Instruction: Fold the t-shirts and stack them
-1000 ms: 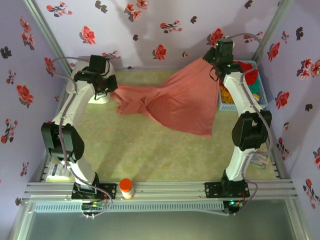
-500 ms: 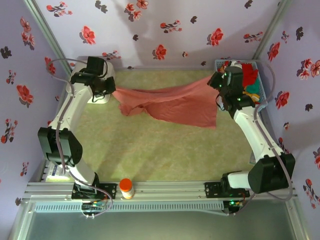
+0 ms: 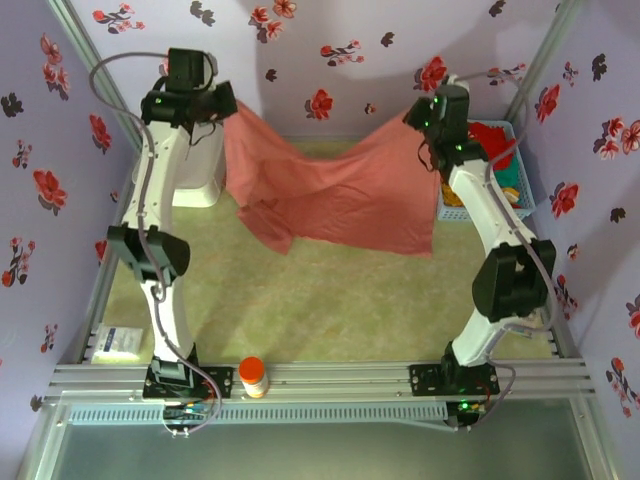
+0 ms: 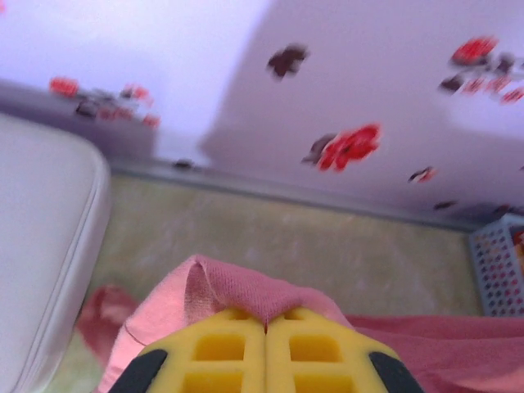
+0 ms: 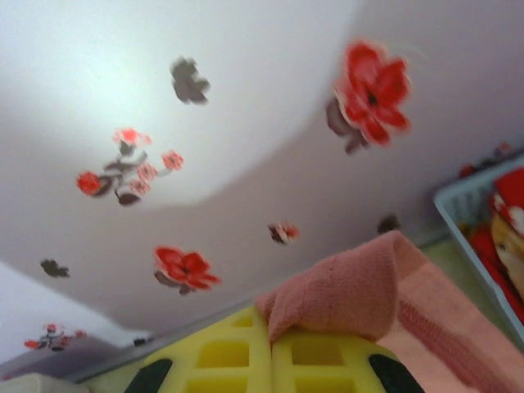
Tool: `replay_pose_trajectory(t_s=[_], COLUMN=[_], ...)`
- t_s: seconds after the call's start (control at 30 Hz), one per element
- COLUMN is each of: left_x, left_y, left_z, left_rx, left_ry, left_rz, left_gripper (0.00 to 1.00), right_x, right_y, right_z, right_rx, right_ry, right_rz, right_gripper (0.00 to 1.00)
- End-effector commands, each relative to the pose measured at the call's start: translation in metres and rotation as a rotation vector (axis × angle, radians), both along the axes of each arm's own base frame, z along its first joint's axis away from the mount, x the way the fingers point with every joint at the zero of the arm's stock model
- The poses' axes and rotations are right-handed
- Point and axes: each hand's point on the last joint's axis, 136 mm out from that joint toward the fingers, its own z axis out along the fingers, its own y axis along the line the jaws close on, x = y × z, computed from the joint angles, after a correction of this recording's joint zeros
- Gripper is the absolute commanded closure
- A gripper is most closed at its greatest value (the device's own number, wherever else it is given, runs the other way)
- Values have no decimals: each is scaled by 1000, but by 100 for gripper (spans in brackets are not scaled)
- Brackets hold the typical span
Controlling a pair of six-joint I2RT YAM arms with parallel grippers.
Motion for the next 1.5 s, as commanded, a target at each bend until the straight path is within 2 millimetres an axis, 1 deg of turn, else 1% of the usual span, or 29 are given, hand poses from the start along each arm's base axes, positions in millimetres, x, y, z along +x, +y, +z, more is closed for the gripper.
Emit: replay_pose_trajectory(t_s=[0.0, 0.07, 0.1, 0.13, 0.17, 0.2, 0.27, 0.33, 0.37, 0.43, 0.47, 0.53, 0.57, 0.63, 0.67, 0.73, 0.83, 0.9, 0.97, 1.03, 1.07, 1.13, 1.2, 1.27, 1.37, 1.43, 1.47], left_x=[2, 4, 1, -3, -9, -19, -41, -68, -79, -109, -123, -155, -169, -203, -217, -247, -286, -304, -319, -332, -337, -346, -357, -366, -381, -392, -396], left_y=[7, 11, 11, 11, 12, 11, 13, 11, 11, 17, 19, 25, 28, 37, 43, 55, 67, 71, 73, 78, 81, 88, 90, 88, 89, 88, 88], left_z=[29, 46, 54, 66, 71, 75, 71, 60, 51, 30, 15, -16, -33, -66, -81, -113, -146, -157, -167, -171, -173, -173, -177, -181, -193, -201, -205], left_rx=[-52, -80, -93, -102, -104, -106, -103, -90, -86, -89, -89, -80, -70, -37, -26, -3, 41, 46, 46, 72, 96, 140, 158, 162, 183, 202, 216], left_ry=[-61, -116, -135, -168, -171, -167, -126, -95, -82, -54, -23, 56, 95, 177, 219, 329, 489, 544, 584, 629, 654, 691, 739, 786, 854, 908, 932], left_rz=[-23, -29, -39, -47, -50, -53, -53, -67, -66, -41, -33, -6, 7, 36, 66, 117, 163, 186, 196, 200, 205, 211, 211, 195, 190, 180, 173], left_gripper=[100, 100, 100, 100, 100, 100, 100, 100, 100, 100, 100, 100, 100, 100, 100, 100, 100, 100, 100, 100, 100, 100, 100, 100, 100, 100, 98], right_x=[3, -3, -8, -15, -22, -31, -51, -78, -91, -122, -136, -170, -185, -217, -229, -259, -294, -312, -327, -337, -341, -345, -348, -351, -355, -357, -359], right_y=[-5, -8, -7, -6, -5, -6, -7, -8, -9, -13, -14, -19, -21, -21, -19, -17, -18, -24, -32, -45, -52, -59, -61, -62, -60, -61, -62], right_z=[72, 95, 105, 112, 115, 113, 97, 67, 46, 1, -13, -64, -85, -131, -146, -184, -221, -234, -243, -248, -250, -255, -261, -269, -284, -288, -289], right_rx=[-39, -44, -53, -53, -49, -43, -15, 3, 7, 28, 32, 13, 16, 45, 57, 70, 75, 64, 49, 12, -12, -45, -68, -84, -86, -91, -95], right_ry=[-159, -224, -257, -273, -270, -246, -174, -103, -61, 32, 60, 188, 240, 350, 387, 487, 608, 670, 710, 737, 751, 770, 798, 833, 872, 885, 889], right_rz=[-21, -24, -13, 1, 10, 14, 21, 28, 24, 11, 16, 5, -6, 0, 12, 9, -3, -27, -59, -110, -138, -167, -172, -173, -166, -167, -170], right_gripper=[100, 100, 100, 100, 100, 100, 100, 100, 100, 100, 100, 100, 100, 100, 100, 100, 100, 100, 100, 100, 100, 100, 100, 100, 100, 100, 100])
